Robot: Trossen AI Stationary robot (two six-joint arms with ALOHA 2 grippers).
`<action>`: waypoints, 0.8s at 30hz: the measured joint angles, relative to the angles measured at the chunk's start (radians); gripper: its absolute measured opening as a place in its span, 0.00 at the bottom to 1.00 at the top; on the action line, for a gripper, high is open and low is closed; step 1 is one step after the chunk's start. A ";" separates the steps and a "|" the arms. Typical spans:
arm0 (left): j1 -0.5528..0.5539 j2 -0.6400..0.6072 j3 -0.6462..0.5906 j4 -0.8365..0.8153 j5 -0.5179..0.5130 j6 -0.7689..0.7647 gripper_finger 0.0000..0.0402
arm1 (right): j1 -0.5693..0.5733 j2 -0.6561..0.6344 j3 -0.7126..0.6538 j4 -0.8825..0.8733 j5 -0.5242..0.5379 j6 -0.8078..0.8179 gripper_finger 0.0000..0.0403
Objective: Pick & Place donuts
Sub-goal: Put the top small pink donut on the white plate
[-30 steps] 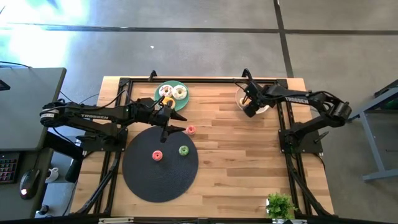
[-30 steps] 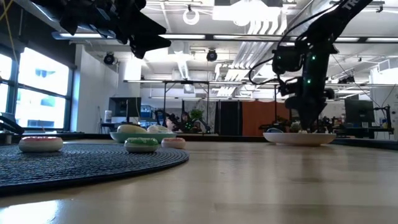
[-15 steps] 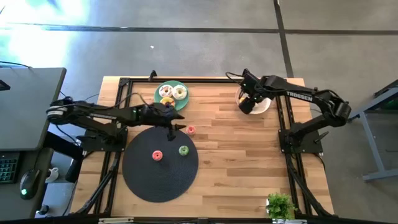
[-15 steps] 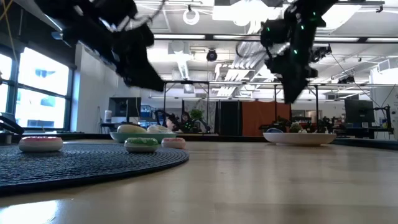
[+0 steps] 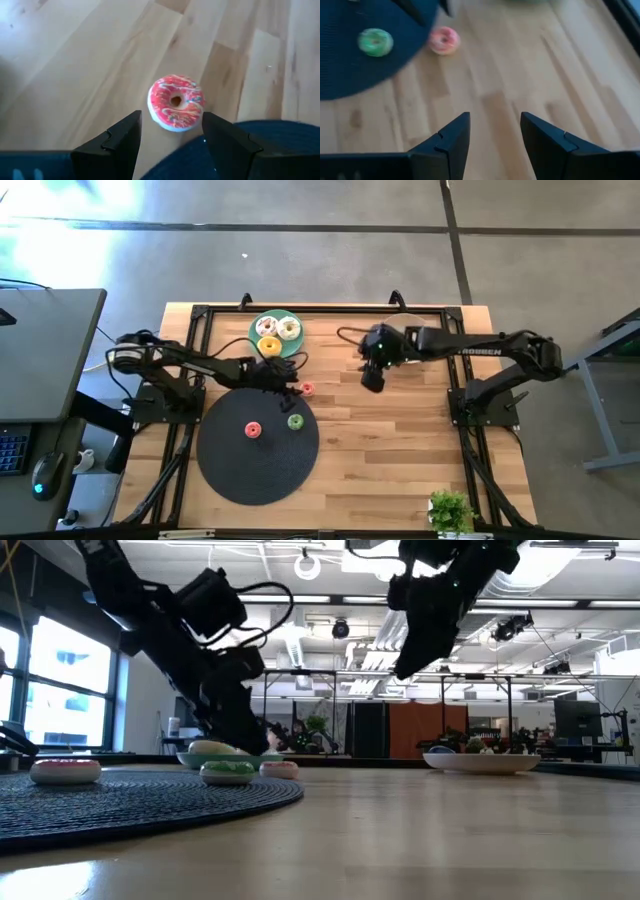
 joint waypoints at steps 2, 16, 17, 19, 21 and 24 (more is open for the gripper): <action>0.000 0.036 0.000 0.038 -0.011 -0.020 0.51 | 0.032 0.000 -0.044 0.109 -0.017 -0.007 0.43; 0.000 0.086 0.001 0.137 -0.068 -0.038 0.37 | 0.151 0.063 -0.455 1.036 0.057 -0.036 0.43; 0.001 0.086 0.001 0.139 -0.068 -0.038 0.34 | 0.155 0.086 -0.474 1.080 0.078 -0.056 0.43; 0.001 0.086 0.001 0.139 -0.068 -0.036 0.27 | 0.162 0.132 -0.502 1.157 0.109 -0.127 0.43; 0.001 0.086 0.001 0.135 -0.067 -0.035 0.22 | 0.163 0.187 -0.504 1.208 0.117 -0.197 0.43; 0.001 0.086 0.001 0.149 -0.064 -0.033 0.18 | 0.164 0.277 -0.473 1.206 0.124 -0.212 0.43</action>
